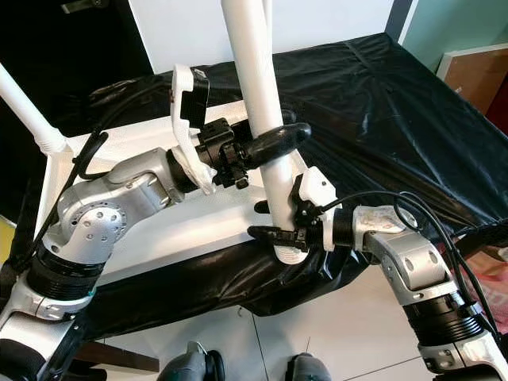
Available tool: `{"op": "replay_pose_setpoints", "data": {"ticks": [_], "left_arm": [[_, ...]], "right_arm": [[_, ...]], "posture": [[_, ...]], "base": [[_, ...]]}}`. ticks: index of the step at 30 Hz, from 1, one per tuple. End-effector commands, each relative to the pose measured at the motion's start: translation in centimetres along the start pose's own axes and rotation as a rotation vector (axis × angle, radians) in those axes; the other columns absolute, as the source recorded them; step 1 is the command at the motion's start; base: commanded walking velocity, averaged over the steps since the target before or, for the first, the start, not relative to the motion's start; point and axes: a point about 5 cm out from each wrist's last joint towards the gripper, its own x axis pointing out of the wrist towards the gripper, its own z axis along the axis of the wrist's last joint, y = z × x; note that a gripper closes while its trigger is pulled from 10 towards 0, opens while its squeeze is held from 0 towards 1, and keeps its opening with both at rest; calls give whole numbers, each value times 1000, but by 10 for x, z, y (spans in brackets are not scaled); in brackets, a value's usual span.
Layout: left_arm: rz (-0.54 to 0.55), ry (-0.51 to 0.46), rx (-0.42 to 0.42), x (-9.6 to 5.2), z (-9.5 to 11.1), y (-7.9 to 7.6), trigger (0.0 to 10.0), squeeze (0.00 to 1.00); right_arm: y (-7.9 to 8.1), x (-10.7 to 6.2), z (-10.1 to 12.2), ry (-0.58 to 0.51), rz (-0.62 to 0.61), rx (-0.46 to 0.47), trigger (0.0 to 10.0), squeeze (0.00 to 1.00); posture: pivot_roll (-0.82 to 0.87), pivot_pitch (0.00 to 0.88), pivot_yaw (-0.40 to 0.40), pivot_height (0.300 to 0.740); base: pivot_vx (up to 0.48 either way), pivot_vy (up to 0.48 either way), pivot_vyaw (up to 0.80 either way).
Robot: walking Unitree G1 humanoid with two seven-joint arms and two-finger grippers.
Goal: Building children table
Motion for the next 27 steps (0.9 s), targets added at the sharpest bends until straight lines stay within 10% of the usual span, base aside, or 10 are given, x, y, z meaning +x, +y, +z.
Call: {"op": "replay_pose_setpoints", "data": {"ticks": [1, 9, 10, 11, 12, 19, 20, 21, 27], "left_arm": [[-398, -7, 11, 3, 5, -26, 0, 0], [-352, -5, 26, 3, 6, -21, 0, 0], [-336, -3, 30, 4, 7, -19, 0, 0], [-336, -3, 30, 4, 7, -19, 0, 0], [-293, -16, 39, 6, 10, -14, 10000, 0], [-197, -40, 65, 11, 18, -4, 10000, 0], [-123, -49, 83, 14, 22, 4, 10000, 0], [-33, -43, 84, 17, 25, 15, 10000, 0], [106, -22, 73, 22, 28, 32, 10000, 0]], "right_arm": [[0, 2, 0, 12, 0, -2, 10000, 0], [-2, -1, 1, 6, -24, 4, 10000, 0], [-3, -2, 2, -3, -36, 8, 10000, 992], [-3, -2, 2, -3, -36, 8, 10000, 992], [-6, -3, 4, -17, -56, 9, 10000, 1000], [-11, -5, 9, -44, -111, -1, 10000, 1000], [-13, -6, 11, -57, -139, -5, 10000, 353], [-14, -5, 13, -73, -172, -7, 10000, 0], [-15, 1, 15, -102, -235, -6, 10000, 0]], "posture": [[-58, 86, 46, 740], [-62, 80, 46, 740], [-62, 81, 46, 740], [-62, 81, 46, 740], [-64, 89, 50, 740], [-67, 97, 57, 740], [-67, 97, 57, 740], [-70, 102, 61, 740], [-70, 104, 65, 740]], "base": [[0, 0, 0], [0, 0, 0], [0, 0, 0], [0, 0, 0], [0, 0, 0], [0, 0, 0], [0, 0, 0], [0, 0, 0], [0, 0, 0]]}}
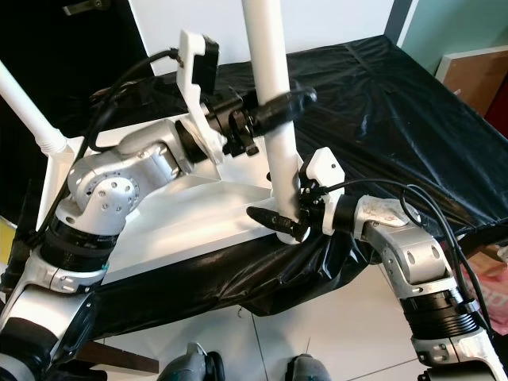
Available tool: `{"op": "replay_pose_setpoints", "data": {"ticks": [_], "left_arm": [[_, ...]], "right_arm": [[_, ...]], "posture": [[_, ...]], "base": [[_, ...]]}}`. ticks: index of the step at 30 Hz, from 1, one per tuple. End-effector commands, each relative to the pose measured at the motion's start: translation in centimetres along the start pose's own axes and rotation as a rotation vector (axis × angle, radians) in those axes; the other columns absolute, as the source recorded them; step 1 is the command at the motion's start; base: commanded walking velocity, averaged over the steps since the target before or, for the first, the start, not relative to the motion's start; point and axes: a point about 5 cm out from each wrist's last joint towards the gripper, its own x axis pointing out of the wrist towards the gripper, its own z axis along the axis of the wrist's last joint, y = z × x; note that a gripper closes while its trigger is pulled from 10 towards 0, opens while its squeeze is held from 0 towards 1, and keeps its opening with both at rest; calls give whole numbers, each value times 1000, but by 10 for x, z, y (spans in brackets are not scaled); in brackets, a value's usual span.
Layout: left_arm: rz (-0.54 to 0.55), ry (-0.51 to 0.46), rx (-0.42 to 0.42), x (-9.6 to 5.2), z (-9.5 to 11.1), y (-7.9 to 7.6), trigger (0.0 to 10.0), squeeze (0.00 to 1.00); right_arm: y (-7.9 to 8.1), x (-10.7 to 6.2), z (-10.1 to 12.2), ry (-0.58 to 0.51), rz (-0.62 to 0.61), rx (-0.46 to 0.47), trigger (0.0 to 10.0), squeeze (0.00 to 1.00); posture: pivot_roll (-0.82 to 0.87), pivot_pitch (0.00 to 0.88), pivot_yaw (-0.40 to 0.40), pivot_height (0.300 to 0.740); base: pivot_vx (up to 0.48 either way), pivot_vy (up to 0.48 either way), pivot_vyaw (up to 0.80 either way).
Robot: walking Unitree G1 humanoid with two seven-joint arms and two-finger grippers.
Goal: Building children table
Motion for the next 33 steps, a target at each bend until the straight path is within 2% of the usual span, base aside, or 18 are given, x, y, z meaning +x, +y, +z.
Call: {"op": "replay_pose_setpoints", "data": {"ticks": [1, 3, 12, 13, 14, 15, 18, 19, 21, 22, 24, 25, 27, 30, 32, 33], "left_arm": [[96, 20, 11, 5, 5, 12, 10000, 0], [191, 45, 13, 9, 5, 22, 10000, 0], [234, 75, 38, 12, 3, 24, 10000, 0], [256, 89, 51, 16, 2, 23, 10000, 0], [256, 89, 51, 16, 2, 23, 10000, 0], [275, 86, 64, 20, 2, 20, 10000, 0], [275, 86, 64, 20, 2, 20, 10000, 0], [294, 72, 90, 24, 4, 17, 10000, 0], [294, 72, 90, 24, 4, 17, 10000, 0], [316, 51, 121, 29, 6, 13, 10000, 0], [316, 51, 121, 29, 6, 13, 10000, 0], [339, 30, 143, 33, 9, 11, 10000, 0], [339, 30, 143, 33, 9, 11, 10000, 0], [373, -1, 180, 41, 14, 5, 10000, 0], [373, -1, 180, 41, 14, 5, 10000, 0], [375, -10, 196, 46, 16, 1, 10000, 0]], "right_arm": [[-1, 9, 0, -15, -102, 1, 10000, 0], [-5, 18, -2, -23, -225, 19, 10000, 0], [-8, 23, -3, -31, -308, 30, 10000, 0], [-10, 25, -4, -38, -376, 54, 10000, 0], [-10, 25, -4, -38, -376, 54, 10000, 0], [-13, 28, -5, -46, -466, 85, 10000, 0], [-13, 28, -5, -46, -466, 85, 10000, 0], [-15, 30, -7, -51, -544, 113, 10000, 0], [-15, 30, -7, -51, -544, 113, 10000, 0], [-16, 34, -8, -62, -625, 145, 10000, 0], [-16, 34, -8, -62, -625, 145, 10000, 0], [-16, 38, -8, -76, -695, 160, 10000, 0], [-16, 38, -8, -76, -695, 160, 10000, 0], [-15, 47, -6, -91, -762, 158, 10000, 0], [-15, 47, -6, -91, -762, 158, 10000, 0], [-14, 52, -3, -91, -765, 140, 10000, 0]], "posture": [[-71, 100, 68, 740], [-73, 98, 68, 740], [-72, 97, 68, 740], [-72, 98, 66, 740], [-72, 98, 66, 740], [-74, 101, 67, 740], [-74, 101, 67, 740], [-77, 104, 69, 740], [-77, 104, 69, 740], [-76, 106, 70, 740], [-76, 106, 70, 740], [-75, 106, 68, 740], [-75, 106, 68, 740], [-67, 105, 69, 740], [-67, 105, 69, 740], [-63, 104, 68, 740]], "base": [[0, 0, 0], [0, 0, 0], [0, 0, 0], [0, 0, 0], [0, 0, 0], [0, 0, 0], [0, 0, 0], [0, 0, 0], [0, 0, 0], [0, 0, 0], [0, 0, 0], [0, 0, 0], [0, 0, 0], [0, 0, 0], [0, 0, 0], [0, 0, 0]]}}
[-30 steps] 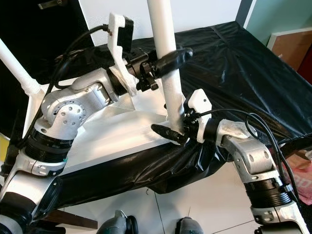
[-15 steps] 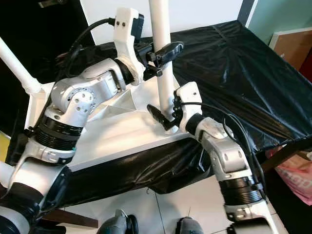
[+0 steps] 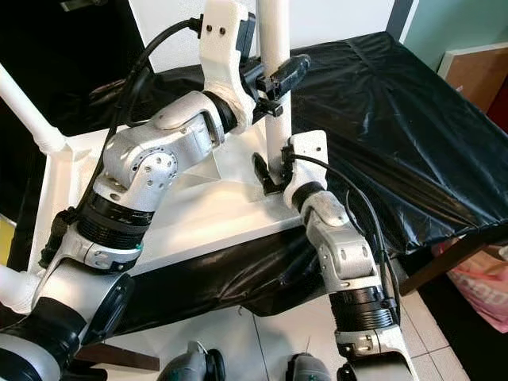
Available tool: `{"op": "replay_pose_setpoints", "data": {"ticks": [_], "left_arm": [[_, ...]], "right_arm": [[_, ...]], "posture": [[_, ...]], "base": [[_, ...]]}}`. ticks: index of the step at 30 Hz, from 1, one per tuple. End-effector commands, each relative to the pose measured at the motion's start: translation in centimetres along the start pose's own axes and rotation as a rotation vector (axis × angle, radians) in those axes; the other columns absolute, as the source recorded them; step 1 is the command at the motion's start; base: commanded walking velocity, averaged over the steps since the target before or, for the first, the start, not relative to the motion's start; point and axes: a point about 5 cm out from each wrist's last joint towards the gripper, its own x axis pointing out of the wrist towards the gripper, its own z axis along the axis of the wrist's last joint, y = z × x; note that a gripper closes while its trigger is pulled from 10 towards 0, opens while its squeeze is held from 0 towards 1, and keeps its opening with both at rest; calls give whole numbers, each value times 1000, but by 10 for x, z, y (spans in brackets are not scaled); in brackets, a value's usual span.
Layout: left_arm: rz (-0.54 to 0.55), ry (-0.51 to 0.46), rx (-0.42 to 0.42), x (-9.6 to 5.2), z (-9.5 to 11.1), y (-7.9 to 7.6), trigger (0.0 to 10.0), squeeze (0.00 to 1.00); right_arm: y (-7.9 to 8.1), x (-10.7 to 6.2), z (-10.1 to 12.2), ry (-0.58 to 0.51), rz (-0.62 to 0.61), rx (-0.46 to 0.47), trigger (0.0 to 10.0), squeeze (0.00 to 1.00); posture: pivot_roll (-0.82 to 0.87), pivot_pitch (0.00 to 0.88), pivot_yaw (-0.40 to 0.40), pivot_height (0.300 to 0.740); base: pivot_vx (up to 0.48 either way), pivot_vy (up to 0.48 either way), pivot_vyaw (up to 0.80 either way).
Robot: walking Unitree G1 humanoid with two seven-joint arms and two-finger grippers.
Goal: Building children table
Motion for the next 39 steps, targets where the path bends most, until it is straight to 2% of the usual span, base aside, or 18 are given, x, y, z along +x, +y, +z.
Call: {"op": "replay_pose_setpoints", "data": {"ticks": [1, 2, 4, 5, 8, 12, 24, 25, 26, 27, 28, 29, 30, 39], "left_arm": [[-20, -54, 44, 2, 12, -10, 10000, 0], [-21, -59, 61, 5, 15, -15, 10000, 0], [-21, -59, 61, 5, 15, -15, 10000, 0], [-23, -62, 72, 7, 15, -20, 10000, 0], [-23, -62, 72, 7, 15, -20, 10000, 0], [-34, -59, 100, 9, 14, -28, 10000, 0], [-26, -61, 117, 11, 11, -32, 10000, 0], [-26, -60, 119, 11, 11, -33, 10000, 0], [-26, -60, 119, 11, 11, -33, 10000, 0], [-29, -62, 118, 11, 12, -34, 10000, 0], [-31, -63, 117, 11, 12, -35, 10000, 0], [-31, -63, 117, 11, 12, -35, 10000, 0], [-32, -63, 121, 12, 12, -35, 10000, 0], [-38, -64, 147, 13, 11, -35, 10000, 0]], "right_arm": [[5, 3, 2, -11, 1, -13, 10000, 0], [11, 6, 3, -19, 10, -42, 10000, 0], [11, 6, 3, -19, 10, -42, 10000, 0], [16, 8, 5, -27, 21, -80, 10000, 0], [16, 8, 5, -27, 21, -80, 10000, 0], [26, 11, 8, -45, 33, -143, 10000, 0], [22, 14, 12, -88, -4, -199, 10000, 0], [21, 14, 12, -90, -8, -211, 8824, 0], [21, 14, 12, -90, -8, -211, 8824, 0], [19, 15, 11, -88, -12, -220, 4000, 0], [18, 15, 10, -87, -15, -228, 1333, 0], [18, 15, 10, -87, -15, -228, 1333, 0], [18, 15, 10, -86, -17, -234, 0, 0], [16, 16, 7, -82, -29, -221, 0, 0]], "posture": [[-63, 104, 68, 740], [-60, 102, 69, 740], [-60, 102, 69, 740], [-60, 101, 69, 740], [-60, 101, 69, 740], [-58, 97, 66, 740], [-65, 89, 67, 740], [-66, 87, 68, 740], [-66, 87, 68, 740], [-66, 86, 68, 740], [-66, 86, 68, 740], [-66, 86, 68, 740], [-65, 87, 69, 740], [-63, 92, 71, 740]], "base": [[0, 0, 0], [0, 0, 0], [0, 0, 0], [0, 0, 0], [0, 0, 0], [0, 0, 0], [0, 0, 0], [0, 0, 0], [0, 0, 0], [0, 0, 0], [0, 0, 0], [0, 0, 0], [0, 0, 0], [0, 0, 0]]}}
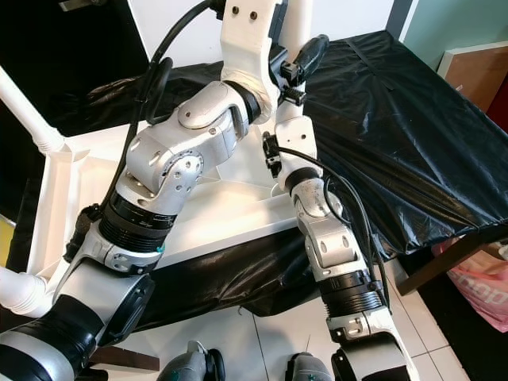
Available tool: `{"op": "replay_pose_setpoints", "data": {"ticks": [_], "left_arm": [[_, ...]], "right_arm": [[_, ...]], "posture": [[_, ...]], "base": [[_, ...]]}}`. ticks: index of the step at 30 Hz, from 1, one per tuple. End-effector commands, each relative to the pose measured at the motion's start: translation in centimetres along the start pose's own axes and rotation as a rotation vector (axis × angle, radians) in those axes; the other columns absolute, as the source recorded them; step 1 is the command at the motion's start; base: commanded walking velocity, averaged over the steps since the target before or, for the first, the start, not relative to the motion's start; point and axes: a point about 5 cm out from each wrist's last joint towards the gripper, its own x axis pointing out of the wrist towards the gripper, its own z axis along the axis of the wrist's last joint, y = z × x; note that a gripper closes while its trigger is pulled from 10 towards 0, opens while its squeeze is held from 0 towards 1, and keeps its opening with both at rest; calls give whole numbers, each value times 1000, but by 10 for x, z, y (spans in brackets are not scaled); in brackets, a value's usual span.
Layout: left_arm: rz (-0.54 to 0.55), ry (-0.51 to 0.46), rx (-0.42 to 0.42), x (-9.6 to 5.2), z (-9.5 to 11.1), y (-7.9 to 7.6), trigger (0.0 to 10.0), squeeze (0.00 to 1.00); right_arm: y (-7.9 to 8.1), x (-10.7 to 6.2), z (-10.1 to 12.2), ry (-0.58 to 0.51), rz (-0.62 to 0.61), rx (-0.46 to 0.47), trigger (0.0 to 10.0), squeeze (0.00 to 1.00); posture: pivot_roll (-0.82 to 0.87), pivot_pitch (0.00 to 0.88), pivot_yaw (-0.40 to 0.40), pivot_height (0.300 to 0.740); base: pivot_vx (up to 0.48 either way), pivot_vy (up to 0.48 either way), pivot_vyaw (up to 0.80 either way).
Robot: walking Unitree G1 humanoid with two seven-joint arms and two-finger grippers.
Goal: Building children table
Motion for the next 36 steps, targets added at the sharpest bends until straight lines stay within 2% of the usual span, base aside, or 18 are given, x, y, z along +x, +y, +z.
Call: {"op": "replay_pose_setpoints", "data": {"ticks": [1, 4, 5, 6, 7, 14, 15, 16, 17, 24, 26, 29, 30, 36], "left_arm": [[-84, -23, 30, 2, 5, -15, 10000, 0], [-85, -24, 28, 2, 5, -15, 10000, 0], [-89, -29, 13, 2, 5, -14, 10000, 1000], [-89, -29, 13, 2, 5, -14, 10000, 1000], [-96, -32, 0, 1, 4, -14, 10000, 1000], [-67, -29, 16, 1, 3, -10, 10000, 1000], [-47, -34, 20, 1, 4, -7, 10000, 635], [-47, -34, 20, 1, 4, -7, 10000, 635], [-40, -39, 21, 1, 4, -7, 10000, 0], [20, -65, 29, -3, 5, 2, 10000, 0], [56, -66, 1, -4, 3, 9, 10000, 0], [73, -65, 1, -5, 2, 12, 10000, 0], [116, -67, 11, -8, -1, 20, 10000, 0], [152, -68, 22, -12, -5, 27, 10000, 0]], "right_arm": [[9, 1, -2, 10, 35, -7, 0, 0], [8, 2, -2, 10, 27, 1, 0, 0], [7, 2, -2, 14, 19, 6, 9569, 0], [7, 2, -2, 14, 19, 6, 9569, 0], [5, 3, -3, 19, 0, 17, 10000, 0], [0, 4, -3, 25, -40, 34, 10000, 0], [-4, 5, -3, 28, -64, 42, 10000, 0], [-4, 5, -3, 28, -64, 42, 10000, 0], [-6, 5, -4, 29, -74, 47, 10000, 0], [-15, 5, -5, 33, -139, 76, 10000, 0], [-17, 5, -6, 39, -158, 101, 10000, 0], [-19, 5, -6, 40, -171, 112, 10000, 0], [-27, 5, -5, 37, -222, 131, 10000, 0], [-34, 5, -5, 37, -269, 138, 10000, 0]], "posture": [[-63, 92, 71, 740], [-62, 91, 71, 740], [-62, 93, 73, 740], [-62, 93, 73, 740], [-61, 96, 72, 740], [-60, 101, 70, 740], [-61, 102, 70, 740], [-61, 102, 70, 740], [-60, 101, 70, 740], [-58, 101, 68, 740], [-58, 101, 68, 740], [-60, 100, 65, 740], [-61, 101, 62, 740], [-62, 100, 63, 740]], "base": [[0, 0, 0], [0, 0, 0], [0, 0, 0], [0, 0, 0], [0, 0, 0], [0, 0, 0], [0, 0, 0], [0, 0, 0], [0, 0, 0], [0, 0, 0], [0, 0, 0], [0, 0, 0], [0, 0, 0], [0, 0, 0]]}}
